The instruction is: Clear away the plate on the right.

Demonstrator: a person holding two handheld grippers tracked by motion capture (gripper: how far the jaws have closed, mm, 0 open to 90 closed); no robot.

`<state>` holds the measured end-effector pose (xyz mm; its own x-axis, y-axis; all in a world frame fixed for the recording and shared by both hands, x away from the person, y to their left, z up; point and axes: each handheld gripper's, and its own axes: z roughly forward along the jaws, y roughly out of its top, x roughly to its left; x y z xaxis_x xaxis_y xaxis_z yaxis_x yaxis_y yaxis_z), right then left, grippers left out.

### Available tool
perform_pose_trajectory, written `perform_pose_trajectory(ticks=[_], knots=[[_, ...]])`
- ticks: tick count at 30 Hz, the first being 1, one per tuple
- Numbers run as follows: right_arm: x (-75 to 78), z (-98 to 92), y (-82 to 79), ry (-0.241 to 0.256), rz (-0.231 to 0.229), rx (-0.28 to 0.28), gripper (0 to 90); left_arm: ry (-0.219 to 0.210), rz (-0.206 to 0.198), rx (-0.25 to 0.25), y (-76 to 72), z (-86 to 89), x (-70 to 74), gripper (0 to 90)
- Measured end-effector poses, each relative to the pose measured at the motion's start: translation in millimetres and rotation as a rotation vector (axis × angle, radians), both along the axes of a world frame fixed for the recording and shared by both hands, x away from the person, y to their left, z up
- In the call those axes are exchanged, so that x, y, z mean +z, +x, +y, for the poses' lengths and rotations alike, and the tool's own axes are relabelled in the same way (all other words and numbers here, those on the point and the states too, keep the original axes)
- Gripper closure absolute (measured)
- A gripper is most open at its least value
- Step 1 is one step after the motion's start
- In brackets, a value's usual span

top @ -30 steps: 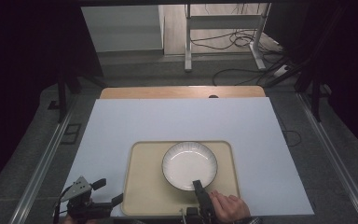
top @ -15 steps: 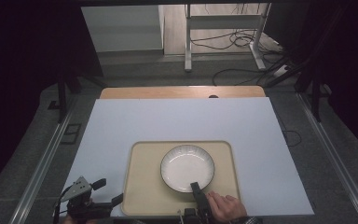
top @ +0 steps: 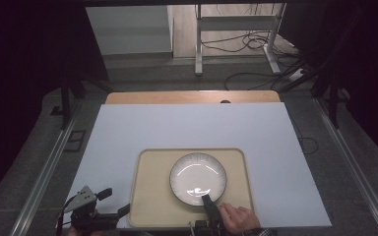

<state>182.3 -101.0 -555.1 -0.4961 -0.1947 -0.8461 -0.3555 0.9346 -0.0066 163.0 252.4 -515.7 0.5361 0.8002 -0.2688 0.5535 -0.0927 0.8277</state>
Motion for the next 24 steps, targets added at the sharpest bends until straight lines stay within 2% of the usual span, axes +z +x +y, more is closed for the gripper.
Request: perform_pose_trajectory(ticks=[7,11,12,16,23,24], knots=[[3.2,-2.4,2.7,0.040,0.015,-0.024,64.2,-0.001,0.001,0.002,0.2,-0.1,-0.1,6.5],[4.9,-2.9,3.0,0.043,0.016,-0.021,62.1,0.000,0.002,0.003,0.2,-0.1,-0.1,6.5],[6.0,-3.0,-0.9,0.033,-0.026,-0.055,61.6,0.000,0.003,0.003,0.2,-0.1,-0.1,6.5],[10.5,-3.8,-1.8,0.024,-0.003,-0.055,60.4,-0.002,0.004,0.003,0.3,0.0,-0.1,6.4],[18.3,-10.2,-3.7,0.057,0.021,-0.057,58.9,-0.005,0.004,0.006,0.3,-0.2,-0.1,6.5],[21.2,-12.4,-3.1,0.044,0.031,-0.051,58.0,-0.005,0.004,0.005,0.3,-0.3,-0.1,6.4]])
